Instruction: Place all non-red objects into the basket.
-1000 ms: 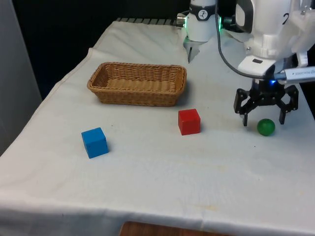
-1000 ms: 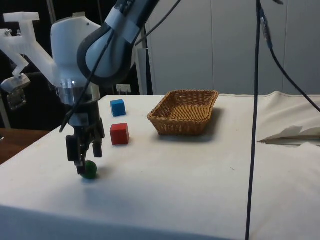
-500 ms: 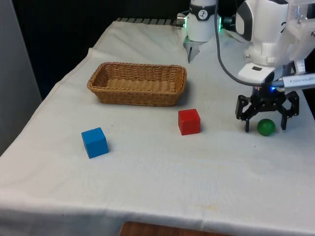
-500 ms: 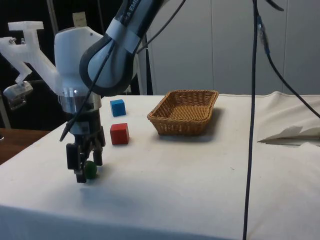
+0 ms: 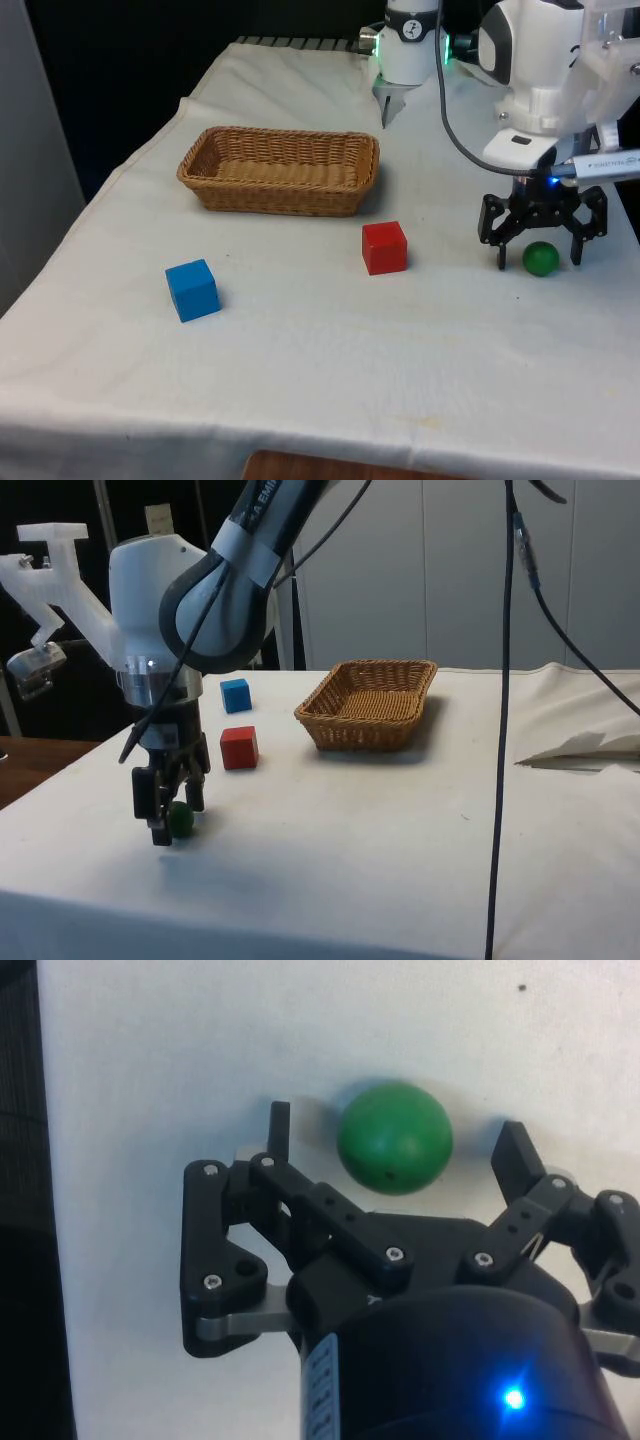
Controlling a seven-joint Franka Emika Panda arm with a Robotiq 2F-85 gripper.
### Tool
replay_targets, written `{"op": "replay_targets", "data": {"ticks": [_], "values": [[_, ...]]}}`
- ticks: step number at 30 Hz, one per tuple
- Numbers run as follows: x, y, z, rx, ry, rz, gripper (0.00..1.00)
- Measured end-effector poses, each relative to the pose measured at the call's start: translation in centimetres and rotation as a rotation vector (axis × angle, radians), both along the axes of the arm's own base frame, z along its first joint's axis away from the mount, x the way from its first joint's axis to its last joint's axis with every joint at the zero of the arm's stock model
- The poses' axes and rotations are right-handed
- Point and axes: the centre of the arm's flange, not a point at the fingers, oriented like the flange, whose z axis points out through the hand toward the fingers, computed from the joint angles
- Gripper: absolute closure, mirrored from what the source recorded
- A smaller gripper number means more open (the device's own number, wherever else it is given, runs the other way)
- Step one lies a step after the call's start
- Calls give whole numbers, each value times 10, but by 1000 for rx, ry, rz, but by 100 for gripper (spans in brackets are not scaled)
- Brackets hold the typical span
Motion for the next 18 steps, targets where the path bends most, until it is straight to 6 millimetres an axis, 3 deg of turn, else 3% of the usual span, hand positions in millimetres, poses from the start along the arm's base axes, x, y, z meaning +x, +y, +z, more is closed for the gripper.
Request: {"op": "replay_targets", "data": {"ticks": [12,13,15,18], "values": [[0,-1,0,-1,0,-1,0],[0,-1,0,-1,0,-1,6],[0,-1,0,-1,0,-1,43],[1,-2,1,-3,-2,-1,76]]}}
